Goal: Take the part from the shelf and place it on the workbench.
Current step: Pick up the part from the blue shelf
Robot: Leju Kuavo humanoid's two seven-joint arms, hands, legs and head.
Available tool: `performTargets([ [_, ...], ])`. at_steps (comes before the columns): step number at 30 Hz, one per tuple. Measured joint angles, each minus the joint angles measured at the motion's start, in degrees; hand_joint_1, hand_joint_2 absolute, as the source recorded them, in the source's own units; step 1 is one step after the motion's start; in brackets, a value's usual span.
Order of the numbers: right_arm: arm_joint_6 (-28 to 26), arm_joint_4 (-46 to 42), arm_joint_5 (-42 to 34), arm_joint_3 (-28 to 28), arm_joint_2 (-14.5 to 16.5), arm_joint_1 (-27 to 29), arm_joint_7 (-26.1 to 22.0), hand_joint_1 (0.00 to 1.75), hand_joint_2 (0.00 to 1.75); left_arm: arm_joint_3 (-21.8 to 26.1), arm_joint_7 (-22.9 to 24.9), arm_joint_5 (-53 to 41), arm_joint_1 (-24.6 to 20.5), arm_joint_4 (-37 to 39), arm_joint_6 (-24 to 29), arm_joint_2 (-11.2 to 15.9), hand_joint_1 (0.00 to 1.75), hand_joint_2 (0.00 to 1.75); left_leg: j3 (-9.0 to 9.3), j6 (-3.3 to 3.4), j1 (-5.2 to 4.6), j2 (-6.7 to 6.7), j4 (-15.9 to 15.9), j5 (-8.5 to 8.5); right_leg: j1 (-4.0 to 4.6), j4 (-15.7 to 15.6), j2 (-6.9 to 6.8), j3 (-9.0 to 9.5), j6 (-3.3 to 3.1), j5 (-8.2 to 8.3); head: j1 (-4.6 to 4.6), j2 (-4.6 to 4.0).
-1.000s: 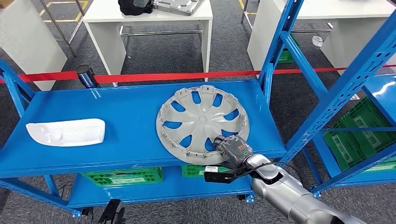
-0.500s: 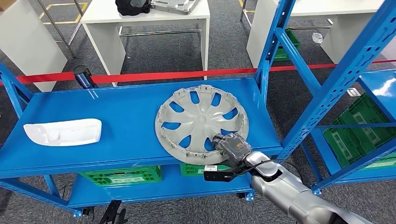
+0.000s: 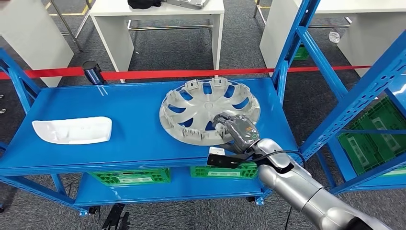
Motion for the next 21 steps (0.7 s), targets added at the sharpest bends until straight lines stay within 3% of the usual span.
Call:
performTargets([
  [2,-2.2,-1.9,-1.8,-1.2,0.1,-0.1,-0.7,1.75,1.75,0.0,-0.2,0.0,0.1,0.0,0.1,0.0,0.0,0.0,-0.51,-0.79,-0.15,-0.18,0.7,-0.19,0.15,-2.5,0.02,0.96,-0.68,0.87,-0.04,0.0],
  [4,-4.3,-4.8,-4.1,-3.2,0.2,-0.4,-1.2,1.75,1.75,-0.1,-0.4,0.0,0.3,0.0,0.3,-0.1,0.0,0.0,-0.83,-1.47,0.03,-0.2,0.7,-0.12,0.32,-2.4,0.1,0.77,-1.64,1.06,-0.12,0.0],
  [6,-6.1,-8.2,-6.0,-5.7,0.5,-1.0,-1.7,1.75,1.75,-0.1,-0.6,0.0,0.5,0.0,0.5,-0.1,0.0,0.0,-1.65,-2.02,0.26,0.02,2.2,-1.16,0.17,-2.5,0.13,0.87,-2.32,1.22,-0.21,0.0],
  [9,-7.8,-12.6,-7.9,-9.5,1.0,-1.7,-2.6,1.75,1.75,-0.1,-0.8,0.1,0.6,0.0,0.9,-0.2,0.0,0.0,-6.23,-2.56,0.32,0.42,11.9,-5.65,0.35,-2.6,0.13,1.09,-2.91,1.1,-0.34,0.0],
  [11,-7.9,-15.1,-10.3,-11.8,1.3,-1.7,-3.5,1.75,1.75,-0.1,-0.9,0.3,0.8,0.0,1.1,-0.2,0.0,0.0,-8.95,-2.56,0.3,0.5,16.9,-6.72,0.69,-2.5,0.15,1.14,-3.08,0.99,-0.33,0.0],
  [12,-7.6,-16.3,-12.5,-12.9,1.5,-1.6,-4.0,1.75,1.75,-0.2,-1.0,0.5,0.9,0.0,1.2,-0.2,0.0,0.0,-8.84,-2.35,0.27,0.52,16.2,-5.68,0.85,-2.5,0.2,1.22,-3.16,0.93,-0.33,0.0],
  [15,-4.7,-20.5,-22.3,-16.2,2.5,-1.5,-5.3,1.75,1.75,-0.2,-1.4,1.1,0.9,0.0,1.3,-0.1,0.0,0.0,-4.03,-0.94,-0.27,0.51,5.9,-0.4,1.26,-2.6,0.35,1.51,-3.36,0.68,-0.3,0.0],
  [17,-1.7,-22.7,-29.2,-17.8,3.1,-1.3,-5.5,1.75,1.75,-0.2,-1.8,1.4,0.9,0.0,1.4,0.1,0.0,0.87,-1.92,-0.14,-0.79,0.56,1.9,0.31,1.32,-2.7,0.37,1.34,-3.23,0.61,-0.33,0.0],
  [19,2.4,-25.0,-37.3,-19.1,3.6,-0.7,-5.3,1.75,1.75,-0.2,-2.6,1.9,1.0,0.0,1.6,0.3,0.0,1.75,-1.48,0.2,-1.02,0.57,0.9,0.02,1.27,-3.0,0.31,1.23,-2.83,0.66,-0.39,0.0],
  [21,7.4,-27.6,-46.2,-20.2,3.8,0.4,-4.3,1.75,1.75,-0.2,-3.7,2.5,1.1,0.0,2.3,0.3,0.0,1.75,-0.79,0.48,-0.8,0.55,-0.4,0.4,1.35,-2.3,0.18,0.78,-2.54,0.05,-0.35,-0.01],
])
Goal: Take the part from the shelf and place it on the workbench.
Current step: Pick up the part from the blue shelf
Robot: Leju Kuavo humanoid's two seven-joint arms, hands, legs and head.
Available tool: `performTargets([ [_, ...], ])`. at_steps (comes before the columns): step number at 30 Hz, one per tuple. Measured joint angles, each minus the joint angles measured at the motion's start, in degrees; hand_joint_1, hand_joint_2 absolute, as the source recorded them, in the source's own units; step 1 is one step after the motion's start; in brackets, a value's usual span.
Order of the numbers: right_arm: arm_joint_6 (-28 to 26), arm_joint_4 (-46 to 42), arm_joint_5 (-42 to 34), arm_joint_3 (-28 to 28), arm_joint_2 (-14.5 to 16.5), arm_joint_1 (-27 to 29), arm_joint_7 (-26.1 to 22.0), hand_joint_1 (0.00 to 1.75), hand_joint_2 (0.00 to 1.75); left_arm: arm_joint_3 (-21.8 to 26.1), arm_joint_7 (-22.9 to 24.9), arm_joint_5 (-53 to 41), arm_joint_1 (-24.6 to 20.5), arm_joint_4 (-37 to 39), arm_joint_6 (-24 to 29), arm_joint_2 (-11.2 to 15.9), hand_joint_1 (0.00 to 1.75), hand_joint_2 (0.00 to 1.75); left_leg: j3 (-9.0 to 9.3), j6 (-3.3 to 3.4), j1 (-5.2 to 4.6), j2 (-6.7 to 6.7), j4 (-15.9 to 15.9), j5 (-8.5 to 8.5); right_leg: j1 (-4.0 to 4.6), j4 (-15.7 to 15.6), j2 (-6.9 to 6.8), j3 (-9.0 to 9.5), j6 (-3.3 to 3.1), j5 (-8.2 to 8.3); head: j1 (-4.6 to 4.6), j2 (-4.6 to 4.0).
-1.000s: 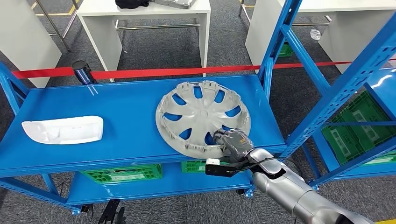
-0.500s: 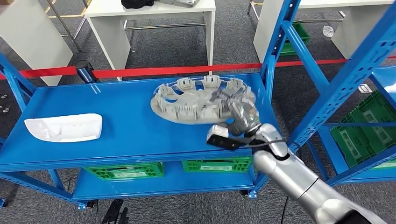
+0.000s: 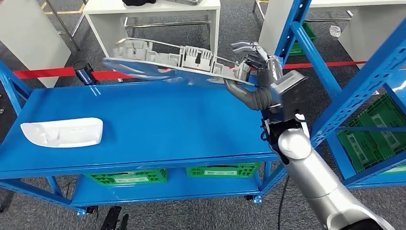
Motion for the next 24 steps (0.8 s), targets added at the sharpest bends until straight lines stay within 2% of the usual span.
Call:
performTargets([
  [2,4.5,-2.3,-8.1,-1.1,0.0,1.1,1.3,1.75,1.75,0.0,-1.3,0.5,0.1,0.0,1.2,0.0,0.0,1.75,0.58,0.3,0.27,-0.01,-1.0,0.39,-0.01,4.7,-0.09,-2.36,-0.23,-2.11,0.14,0.0],
  [4,7.5,-4.1,-13.6,-1.8,-0.1,2.4,2.3,1.75,1.75,0.0,-2.3,0.7,0.1,0.0,2.2,-0.1,0.0,1.75,0.63,0.49,0.31,-0.07,-1.1,0.38,-0.14,11.9,-0.09,-6.24,-0.32,-4.46,0.22,0.01],
  [5,8.8,-4.8,-15.7,-2.1,-0.2,3.1,2.8,1.75,1.75,0.1,-2.5,0.8,0.2,0.0,2.4,-0.2,0.0,1.75,0.65,0.48,0.35,-0.14,-1.1,0.31,-0.28,14.1,-0.1,-7.58,-0.02,-4.74,0.22,0.01],
  [6,10.1,-5.4,-17.7,-2.3,-0.3,3.8,3.4,1.75,1.75,0.1,-2.8,1.0,0.2,0.0,2.5,-0.2,0.0,1.75,0.66,0.4,0.42,-0.22,-1.0,0.23,-0.49,14.0,-0.13,-7.91,0.55,-4.12,0.22,0.01],
  [7,11.9,-5.9,-20.3,-2.5,-0.5,4.4,4.2,1.75,1.75,0.1,-3.0,1.3,0.2,0.0,2.4,-0.3,0.0,1.31,0.67,0.22,0.52,-0.32,-0.8,0.1,-0.75,11.6,-0.19,-7.04,1.26,-2.68,0.23,0.01],
  [8,14.3,-6.5,-23.6,-2.7,-0.8,5.0,5.2,1.75,1.75,0.1,-3.1,1.6,0.3,0.0,2.2,-0.3,0.0,0.87,0.67,-0.06,0.65,-0.41,-0.5,-0.11,-1.03,7.6,-0.32,-5.25,1.99,-0.87,0.25,0.01],
  [9,17.0,-7.0,-27.3,-2.8,-1.0,5.7,6.3,1.75,1.75,0.1,-3.2,1.9,0.3,0.0,1.7,-0.3,0.0,0.44,0.61,-0.44,0.65,-0.49,-0.1,-0.4,-1.14,3.9,-0.49,-3.52,2.36,0.55,0.27,0.01],
  [10,20.1,-7.5,-31.2,-3.0,-1.3,6.6,7.4,1.75,1.75,0.0,-3.2,2.1,0.3,0.0,1.2,-0.3,0.0,0.44,0.54,-0.86,0.64,-0.55,0.3,-0.71,-1.17,1.2,-0.57,-2.15,2.27,1.49,0.25,0.01],
  [11,23.1,-7.9,-35.1,-3.1,-1.5,7.6,8.5,1.75,1.75,0.0,-3.1,2.3,0.3,0.0,0.5,-0.2,0.0,0.87,0.48,-1.23,0.61,-0.58,0.6,-0.95,-1.07,-0.1,-0.61,-1.39,1.89,1.87,0.23,0.01],
  [13,28.6,-8.6,-41.6,-3.1,-2.1,9.9,10.6,1.75,1.75,-0.1,-3.2,2.4,0.3,0.0,-0.4,-0.1,0.0,1.75,0.47,-1.79,0.7,-0.58,0.8,-1.13,-0.77,-0.3,-0.5,-1.2,0.78,1.89,0.2,0.01],
  [15,33.3,-9.2,-46.5,-3.0,-2.5,11.7,12.5,1.75,1.75,-0.3,-3.4,2.5,0.3,0.0,-0.8,0.0,0.0,1.75,0.12,-2.23,0.96,-0.41,1.4,-1.75,-0.85,-0.4,-0.46,-1.05,0.14,1.99,0.18,0.01],
  [16,35.2,-9.5,-48.0,-2.8,-2.7,12.4,13.4,1.75,1.75,-0.4,-3.5,2.5,0.2,0.0,-0.9,0.0,0.0,1.75,-0.62,-2.46,1.05,-0.28,3.1,-2.87,-0.96,-0.4,-0.44,-0.95,-0.15,2.03,0.15,0.01],
  [17,36.7,-9.7,-48.9,-2.6,-2.9,13.1,14.3,1.75,1.75,-0.6,-3.6,2.4,0.2,0.0,-0.9,0.2,0.0,1.75,-1.97,-2.66,1.09,-0.15,6.1,-4.52,-1.0,-0.4,-0.42,-0.86,-0.33,2.03,0.1,0.01],
  [19,38.8,-9.9,-49.9,-1.9,-3.4,14.5,15.5,1.75,1.75,-1.0,-3.7,2.4,0.2,0.0,-1.0,0.4,0.0,1.75,-5.57,-2.89,1.1,-0.02,13.9,-7.97,-0.82,-0.4,-0.42,-0.81,-0.57,1.99,0.06,0.01],
  [20,39.3,-9.9,-50.1,-1.6,-3.7,15.2,15.8,1.75,1.75,-1.2,-3.8,2.4,0.2,0.0,-1.0,0.5,0.0,1.75,-6.93,-2.88,1.1,-0.01,16.6,-8.7,-0.71,-0.4,-0.41,-0.81,-0.59,1.98,0.07,0.01],
  [21,39.7,-9.9,-50.4,-1.3,-3.9,15.7,16.0,1.75,1.75,-1.3,-3.8,2.4,0.2,0.0,-1.0,0.6,0.0,1.75,-7.36,-2.79,1.08,-0.01,17.3,-8.44,-0.61,-0.4,-0.38,-0.8,-0.6,1.96,0.07,0.01],
  [22,39.9,-9.9,-50.5,-1.1,-4.0,16.0,16.2,1.75,1.75,-1.4,-3.9,2.4,0.2,0.0,-1.0,0.6,0.0,1.75,-6.59,-2.56,1.06,-0.02,15.7,-7.18,-0.51,-0.4,-0.3,-0.77,-0.61,1.95,0.07,0.01],
  [24,40.5,-10.1,-50.7,-0.7,-4.3,16.2,16.4,1.75,1.75,-1.5,-3.9,2.4,0.2,0.0,-1.0,0.8,0.0,1.75,-2.67,-1.74,0.84,-0.06,8.0,-3.83,-0.37,-0.4,-0.08,-0.66,-0.58,1.94,0.08,0.01],
])
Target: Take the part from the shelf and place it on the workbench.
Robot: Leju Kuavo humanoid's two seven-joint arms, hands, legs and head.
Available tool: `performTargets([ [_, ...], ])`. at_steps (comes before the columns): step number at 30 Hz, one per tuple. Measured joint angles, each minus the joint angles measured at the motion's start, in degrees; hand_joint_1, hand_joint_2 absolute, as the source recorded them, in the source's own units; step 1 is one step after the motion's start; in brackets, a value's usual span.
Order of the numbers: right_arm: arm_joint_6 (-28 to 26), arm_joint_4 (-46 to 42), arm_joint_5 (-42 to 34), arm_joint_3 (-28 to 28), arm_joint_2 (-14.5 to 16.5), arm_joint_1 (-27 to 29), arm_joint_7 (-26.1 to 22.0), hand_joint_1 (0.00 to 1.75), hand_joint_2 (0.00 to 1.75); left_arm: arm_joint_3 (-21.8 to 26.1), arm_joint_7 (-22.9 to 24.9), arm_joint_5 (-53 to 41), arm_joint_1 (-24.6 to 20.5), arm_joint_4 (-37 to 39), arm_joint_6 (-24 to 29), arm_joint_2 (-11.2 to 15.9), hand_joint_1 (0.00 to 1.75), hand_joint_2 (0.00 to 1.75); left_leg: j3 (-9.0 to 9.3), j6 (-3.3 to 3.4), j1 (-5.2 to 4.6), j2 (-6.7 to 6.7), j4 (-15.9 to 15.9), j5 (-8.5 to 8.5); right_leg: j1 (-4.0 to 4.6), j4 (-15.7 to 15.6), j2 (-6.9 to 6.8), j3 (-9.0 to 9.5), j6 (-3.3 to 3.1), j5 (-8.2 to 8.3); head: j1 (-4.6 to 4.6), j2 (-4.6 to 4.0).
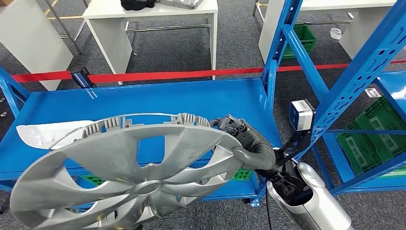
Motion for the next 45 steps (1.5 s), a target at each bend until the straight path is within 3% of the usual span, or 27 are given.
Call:
performTargets([
  [2,1.2,-0.3,-0.2,0.2,-0.2,0.3,0.4,1.75,1.75,-0.1,-0.1,0.0,-0.1,-0.1,0.0,0.2,0.0,1.75,3.12,0.65,-0.4,0.06,-5.6,1.51,0.21,0.0,0.12,-0.03,0.16,-0.02,0.02,0.0],
  [5,3.8,-0.9,0.3,0.3,-0.4,1.9,0.9,1.75,1.75,-0.5,0.3,0.3,-0.3,-0.2,0.1,0.4,0.0,1.75,3.88,1.12,-0.67,0.1,-6.9,1.69,0.13,-0.2,0.04,-0.12,0.85,-0.02,0.03,0.0],
  [7,5.8,-1.4,0.9,0.4,-0.8,3.0,0.9,1.75,1.75,-0.7,0.9,0.5,-0.4,-0.3,0.2,0.4,0.0,1.75,4.31,1.74,-0.48,0.11,-7.7,2.16,0.1,1.5,-0.05,-0.94,1.08,-1.06,0.08,-0.01],
  [10,7.1,-1.7,1.2,0.5,-1.6,4.3,0.8,1.75,1.75,-1.0,1.2,0.6,-0.6,-0.3,0.2,0.4,0.0,1.75,4.54,2.25,-0.47,0.12,-8.1,2.4,0.08,11.4,-0.09,-5.6,0.66,-5.32,0.16,0.0],
  [12,7.2,-1.7,1.3,0.5,-1.9,5.1,0.8,1.75,1.75,-1.0,1.4,0.7,-0.6,-0.3,0.2,0.3,0.0,1.75,4.5,2.25,-0.52,0.1,-8.1,2.4,0.02,15.7,-0.11,-7.66,1.03,-6.46,0.15,0.0],
  [13,7.3,-1.7,1.3,0.6,-2.0,5.3,0.8,1.75,1.75,-1.1,1.4,0.7,-0.6,-0.3,0.2,0.3,0.0,1.75,4.5,2.24,-0.52,0.08,-8.1,2.39,-0.04,14.5,-0.13,-7.0,1.48,-5.72,0.15,0.0],
  [15,7.7,-1.8,1.4,0.6,-2.2,5.4,0.8,1.75,1.75,-1.2,1.4,0.8,-0.6,-0.3,0.3,0.3,0.0,1.75,4.48,2.03,-0.52,0.05,-7.8,2.27,-0.19,6.7,-0.3,-2.96,2.29,-2.98,0.16,0.0],
  [17,8.6,-1.9,1.4,0.6,-2.4,5.6,0.8,1.75,1.75,-1.2,1.5,0.8,-0.6,-0.3,0.4,0.2,0.0,1.75,4.31,1.5,-0.77,0.03,-7.2,1.95,-0.15,0.7,-0.45,0.37,2.02,-1.2,0.11,0.0],
  [19,9.7,-2.1,1.7,0.7,-2.6,6.3,0.7,1.75,1.75,-1.4,1.5,0.7,-0.6,-0.3,0.6,0.2,0.0,1.75,4.2,0.93,-0.9,0.04,-7.0,1.84,0.12,-0.2,-0.44,0.99,1.18,-0.85,0.05,0.0],
  [22,11.4,-2.3,2.3,0.8,-3.0,7.4,0.5,1.75,1.75,-1.7,1.5,0.3,-0.5,-0.3,0.8,0.2,0.0,1.75,3.57,0.09,-0.57,0.05,-5.7,0.82,-0.25,-0.4,-0.42,1.14,0.34,-0.55,-0.04,0.0],
  [25,13.0,-2.5,2.7,0.8,-3.1,8.4,-0.2,1.75,1.75,-2.2,1.6,-0.1,-0.5,-0.3,0.8,0.3,0.0,1.75,-0.73,-0.79,-0.23,0.08,3.8,-4.19,-0.37,-0.4,-0.43,1.2,-0.11,-0.53,-0.3,0.0],
  [26,13.5,-2.5,2.9,0.8,-3.1,8.7,-0.4,1.75,1.75,-2.3,1.7,0.0,-0.4,-0.3,0.8,0.4,0.0,1.75,-2.38,-0.96,-0.17,0.08,7.3,-5.48,-0.34,-0.4,-0.43,1.17,-0.12,-0.54,-0.29,0.0],
  [27,14.1,-2.5,3.0,0.8,-3.1,9.0,-0.7,1.75,1.75,-2.5,1.9,0.3,-0.3,-0.3,0.6,0.4,0.0,1.75,-3.23,-1.03,-0.15,0.09,9.0,-5.74,-0.33,-0.4,-0.43,1.17,-0.11,-0.54,-0.29,0.0],
  [28,14.8,-2.5,3.3,0.8,-3.1,9.2,-0.9,1.75,1.75,-2.5,2.3,0.7,-0.3,-0.3,0.4,0.5,0.0,1.75,-3.09,-1.01,-0.15,0.09,8.7,-5.01,-0.32,-0.4,-0.42,1.2,-0.1,-0.55,-0.29,0.0],
  [29,15.5,-2.6,3.4,0.8,-3.0,9.4,-1.1,1.75,1.75,-2.5,2.9,1.3,-0.2,-0.3,0.1,0.5,0.0,1.75,-1.84,-0.9,-0.15,0.08,6.2,-3.4,-0.33,-0.4,-0.39,1.25,-0.09,-0.56,-0.29,0.0],
  [31,16.8,-2.7,3.6,0.7,-2.9,9.6,-1.4,1.75,1.75,-2.5,4.2,2.7,-0.3,-0.3,-0.6,0.7,0.0,1.75,2.26,-0.45,-0.23,0.02,-1.7,-0.05,-0.26,-0.4,-0.32,1.34,0.01,-0.53,-0.28,0.0],
  [33,17.9,-2.8,3.6,0.4,-2.7,9.6,-1.5,1.75,1.75,-2.3,5.6,4.0,-0.2,-0.3,-1.1,0.8,0.0,1.75,4.69,0.08,-0.54,-0.1,-6.3,1.2,-0.07,-0.3,-0.27,1.16,0.32,-0.36,-0.27,0.0],
  [37,18.9,-2.8,3.8,0.2,-2.2,9.9,-1.6,1.75,1.75,-2.2,7.1,5.3,0.0,-0.3,-1.6,0.9,0.0,1.75,4.77,1.43,-0.71,-0.04,-7.4,2.02,-0.13,0.1,-0.28,0.55,1.24,-0.68,-0.22,0.0],
  [39,19.2,-2.9,4.0,0.1,-2.1,10.2,-1.7,1.75,1.75,-2.2,7.2,5.4,-0.1,-0.3,-1.5,0.9,0.0,1.75,4.48,2.3,-0.59,0.09,-7.9,2.73,-0.15,4.2,-0.32,-1.13,0.85,-3.62,-0.14,0.0],
  [41,19.6,-3.0,4.5,-0.1,-2.0,10.7,-1.8,1.75,1.75,-2.2,7.3,5.4,-0.1,-0.3,-1.5,0.9,0.0,1.75,3.69,2.72,-0.77,0.1,-7.9,3.33,-0.13,11.3,-0.32,-3.74,0.36,-7.37,-0.09,0.0],
  [42,19.7,-3.0,4.7,-0.2,-2.0,11.1,-1.8,1.75,1.75,-2.2,7.3,5.4,-0.1,-0.3,-1.5,1.0,0.0,1.75,3.2,2.78,-0.84,0.09,-7.9,3.69,-0.15,13.9,-0.32,-4.43,0.45,-8.42,-0.09,0.0],
  [43,19.8,-3.0,4.9,-0.3,-1.9,11.4,-1.8,1.75,1.75,-2.2,7.3,5.4,-0.1,-0.3,-1.5,1.0,0.0,1.75,2.68,2.75,-0.88,0.09,-7.9,4.09,-0.17,14.5,-0.33,-4.15,0.75,-8.66,-0.1,0.0],
  [45,19.9,-3.1,5.2,-0.5,-1.9,11.6,-1.9,1.75,1.75,-2.2,7.3,5.4,0.0,-0.3,-1.6,1.0,0.0,1.75,1.68,2.5,-0.89,0.08,-7.8,4.9,-0.22,9.3,-0.38,-0.28,1.62,-7.06,-0.09,0.0],
])
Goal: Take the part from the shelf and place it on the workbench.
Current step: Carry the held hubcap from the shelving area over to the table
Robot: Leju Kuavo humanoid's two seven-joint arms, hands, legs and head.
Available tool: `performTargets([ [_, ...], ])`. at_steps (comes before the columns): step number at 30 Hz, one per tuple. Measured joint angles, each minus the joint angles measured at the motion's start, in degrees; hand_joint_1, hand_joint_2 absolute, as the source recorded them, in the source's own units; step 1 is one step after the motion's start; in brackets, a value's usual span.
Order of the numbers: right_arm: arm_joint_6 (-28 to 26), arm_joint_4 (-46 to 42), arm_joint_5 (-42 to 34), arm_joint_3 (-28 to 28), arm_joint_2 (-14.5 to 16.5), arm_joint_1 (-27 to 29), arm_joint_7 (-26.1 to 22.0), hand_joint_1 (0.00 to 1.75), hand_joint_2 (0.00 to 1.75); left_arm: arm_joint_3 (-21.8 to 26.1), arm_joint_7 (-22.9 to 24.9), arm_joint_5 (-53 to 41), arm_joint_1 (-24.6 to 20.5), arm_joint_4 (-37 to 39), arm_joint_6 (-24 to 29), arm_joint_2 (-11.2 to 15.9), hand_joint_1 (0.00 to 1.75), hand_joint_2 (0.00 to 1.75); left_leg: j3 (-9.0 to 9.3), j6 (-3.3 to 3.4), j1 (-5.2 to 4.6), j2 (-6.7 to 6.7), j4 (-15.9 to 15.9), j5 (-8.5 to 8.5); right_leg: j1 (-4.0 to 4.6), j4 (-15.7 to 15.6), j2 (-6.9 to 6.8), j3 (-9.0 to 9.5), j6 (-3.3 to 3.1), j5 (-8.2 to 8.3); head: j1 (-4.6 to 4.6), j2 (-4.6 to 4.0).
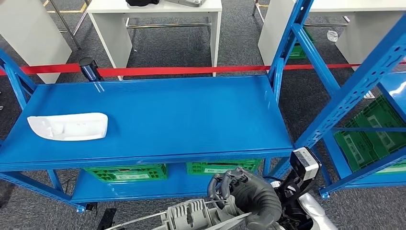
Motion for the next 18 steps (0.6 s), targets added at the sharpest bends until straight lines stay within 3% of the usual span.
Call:
performTargets([
  [2,0.1,-0.2,0.3,-0.3,0.1,0.0,-0.2,1.75,1.75,0.0,0.0,0.0,0.0,0.0,0.0,0.0,0.0,1.75,-0.86,-0.53,-0.06,-0.01,0.3,0.72,0.15,-7.6,-0.05,4.94,0.12,1.56,-0.05,0.0],
  [3,0.1,-0.3,0.4,-0.4,0.1,0.1,-0.3,1.75,1.75,0.0,0.0,-0.1,0.0,0.0,0.0,0.0,0.0,1.75,-1.12,-0.85,-0.1,-0.02,0.5,1.03,0.25,-9.7,-0.05,6.17,-0.06,1.95,-0.05,0.0],
  [7,0.4,-0.8,1.2,-0.9,0.2,0.3,-1.0,1.75,1.75,-0.2,-0.1,-0.3,0.0,0.0,0.2,0.2,0.0,1.75,-1.64,-2.33,0.19,-0.04,0.5,1.8,0.47,-10.4,-0.04,5.6,-1.58,3.12,-0.1,-0.01],
  [9,0.5,-1.3,1.4,-1.3,0.4,0.2,-1.3,1.75,1.75,-0.3,0.0,-0.4,0.0,0.0,0.3,0.2,0.0,1.75,-2.82,-3.1,0.49,-0.02,3.2,-1.55,0.22,-10.5,-0.14,4.8,-2.37,4.27,-0.13,-0.01],
  [11,0.5,-1.6,1.5,-1.6,0.6,0.2,-1.4,1.75,1.75,-0.3,0.0,-0.4,0.0,0.0,0.4,0.2,0.0,1.75,-4.68,-3.73,0.68,0.01,10.2,-7.26,0.25,-10.5,-0.18,3.72,-2.68,5.31,-0.2,0.0],
  [12,0.5,-1.7,1.5,-1.8,0.8,0.2,-1.4,1.75,1.75,-0.3,0.0,-0.4,0.0,0.0,0.5,0.3,0.0,1.75,-5.35,-3.92,0.72,0.01,13.8,-9.17,0.29,-10.4,-0.18,3.1,-2.69,5.83,-0.22,0.0],
  [13,0.5,-1.8,1.5,-1.9,0.9,0.2,-1.4,1.75,1.75,-0.3,0.0,-0.4,0.0,0.0,0.5,0.3,0.0,1.75,-5.32,-3.98,0.73,0.01,16.1,-9.91,0.34,-10.4,-0.18,2.5,-2.62,6.29,-0.22,0.0],
  [14,0.5,-1.9,1.5,-2.0,1.0,0.2,-1.4,1.75,1.75,-0.3,-0.1,-0.4,0.0,0.0,0.6,0.3,0.0,1.75,-4.33,-3.94,0.72,0.01,16.4,-9.6,0.38,-10.4,-0.16,1.93,-2.54,6.73,-0.23,0.0],
  [15,0.4,-2.0,1.5,-2.0,1.2,0.2,-1.4,1.75,1.75,-0.3,-0.1,-0.4,0.0,0.0,0.7,0.3,0.0,1.75,-2.21,-3.76,0.7,0.0,14.4,-8.6,0.43,-10.4,-0.14,1.44,-2.42,7.14,-0.24,0.0],
  [18,0.2,-2.4,1.5,-2.3,1.7,-0.2,-1.3,1.75,1.75,-0.3,-0.3,-0.3,-0.2,-0.1,1.0,0.3,0.0,1.75,6.63,-2.45,0.27,-0.18,2.5,-6.82,0.55,-10.4,-0.17,0.6,-1.82,8.22,-0.19,0.0],
])
